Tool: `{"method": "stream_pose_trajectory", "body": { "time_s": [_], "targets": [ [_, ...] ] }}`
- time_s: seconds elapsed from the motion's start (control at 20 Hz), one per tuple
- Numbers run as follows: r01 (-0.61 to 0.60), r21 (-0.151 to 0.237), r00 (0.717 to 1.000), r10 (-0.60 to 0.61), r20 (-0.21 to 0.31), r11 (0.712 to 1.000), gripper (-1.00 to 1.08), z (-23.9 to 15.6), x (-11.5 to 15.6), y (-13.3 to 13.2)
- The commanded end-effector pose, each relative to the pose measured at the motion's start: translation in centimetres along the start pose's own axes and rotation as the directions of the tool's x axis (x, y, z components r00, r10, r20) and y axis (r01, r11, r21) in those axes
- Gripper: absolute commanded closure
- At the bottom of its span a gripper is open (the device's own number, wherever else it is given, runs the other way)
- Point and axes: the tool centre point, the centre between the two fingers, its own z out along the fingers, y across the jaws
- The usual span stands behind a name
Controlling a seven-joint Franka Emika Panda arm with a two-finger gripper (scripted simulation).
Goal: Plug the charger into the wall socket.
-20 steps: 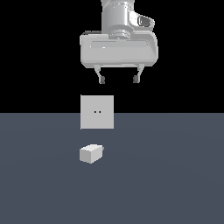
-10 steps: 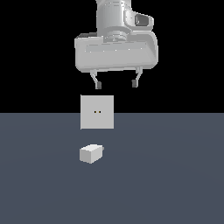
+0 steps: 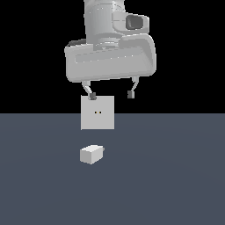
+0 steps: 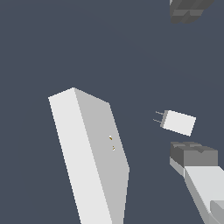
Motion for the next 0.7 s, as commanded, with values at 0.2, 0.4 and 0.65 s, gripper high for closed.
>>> {"method": "stream_pose_trajectory", "body": {
  "time_s": [0.2, 0.4, 0.65],
  "targets": [
    [-0.074, -0.010, 0.996, 0.073, -0.052, 0.997, -0.92, 1.5, -1.6, -0.8],
    [-0.115, -0.016, 0.990, 0.113, -0.081, 0.993, -0.92, 2.4, -2.3, -1.3],
    [-0.164, -0.022, 0.980, 0.160, -0.117, 0.986, -0.92, 3.6, -3.2, -1.9]
  ]
}}
